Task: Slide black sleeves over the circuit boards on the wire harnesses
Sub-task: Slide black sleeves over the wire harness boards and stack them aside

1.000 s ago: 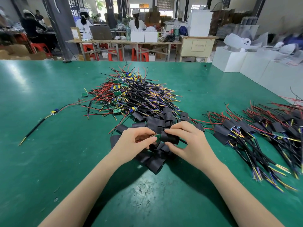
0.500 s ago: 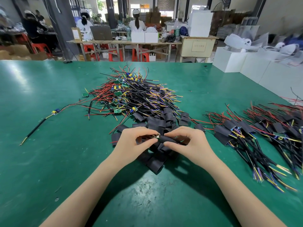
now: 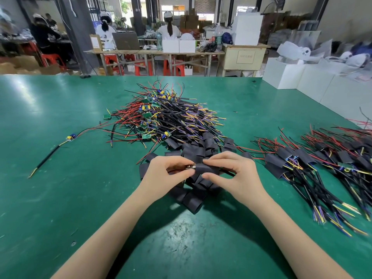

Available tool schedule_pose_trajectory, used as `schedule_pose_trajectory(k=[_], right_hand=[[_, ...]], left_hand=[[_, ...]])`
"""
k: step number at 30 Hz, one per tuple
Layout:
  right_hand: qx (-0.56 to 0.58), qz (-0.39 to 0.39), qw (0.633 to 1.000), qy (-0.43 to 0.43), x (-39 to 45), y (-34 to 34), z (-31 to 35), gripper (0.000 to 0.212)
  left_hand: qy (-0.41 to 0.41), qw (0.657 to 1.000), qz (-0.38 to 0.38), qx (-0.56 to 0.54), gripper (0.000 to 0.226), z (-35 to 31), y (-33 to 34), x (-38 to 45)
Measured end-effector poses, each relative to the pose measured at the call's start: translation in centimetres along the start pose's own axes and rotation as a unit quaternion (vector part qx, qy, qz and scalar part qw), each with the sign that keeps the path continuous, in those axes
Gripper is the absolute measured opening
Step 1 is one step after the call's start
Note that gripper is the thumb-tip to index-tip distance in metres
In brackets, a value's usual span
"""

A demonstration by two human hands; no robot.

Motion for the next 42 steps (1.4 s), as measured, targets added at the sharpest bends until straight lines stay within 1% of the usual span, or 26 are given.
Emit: schedule_pose_trajectory(k=[4,8,12,18,23,27,31,36,42], right_hand=[[-0.003,-0.014,1.000,0.001,0.0,-0.2,0.1,0.029],[0.015,-0.018,0.999,0.022,-0.1,-0.2,-0.2,0.028],[0.008,0.003,1.000,0.028,-0.2,0.2,-0.4,0.027],[0.002,-0.005,1.000,0.016,-0.1,0.2,-0.3,0.029],[-0.029,0.030,0.999,-0.016,-0.2,0.3,0.0,0.032],[-0.037,0.036,0.998,-0.030,-0.3,0.4,0.0,0.031],[-0.049,0.047,0.997,-0.034,-0.5,0.8,0.0,0.033],[-0.049,0.029,0.997,-0.047,-0.4,0.6,0.2,0.033],[-0.057,0.042,0.995,-0.067,-0.6,1.2,0.5,0.031]], left_hand=[[-0.024,0.998,0.020,-0.050,0.017,0.4,0.1,0.3],[-0.014,0.998,0.032,-0.060,0.022,0.0,0.0,0.2],[-0.013,0.997,0.059,-0.056,0.026,0.1,0.6,0.1],[-0.008,0.997,0.056,-0.059,0.029,0.2,0.2,0.2],[-0.012,0.997,0.040,-0.058,0.027,0.2,-0.3,0.3],[-0.033,0.997,0.027,-0.071,0.031,0.5,-0.2,0.4],[-0.034,0.996,0.039,-0.072,0.033,0.4,0.0,0.3],[-0.035,0.996,0.023,-0.072,0.029,0.5,-0.5,0.4],[-0.040,0.997,0.036,-0.055,0.028,1.0,-0.1,0.4]])
Point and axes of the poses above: each hand's wrist, its own x-axis towards the middle knuckle, its own y-axis out of the palm, z = x × y, the point moved 8 cm from there along x, towards the middle knuckle, and after that the axes turned 8 degrees about -y, right-handed, at the moved point
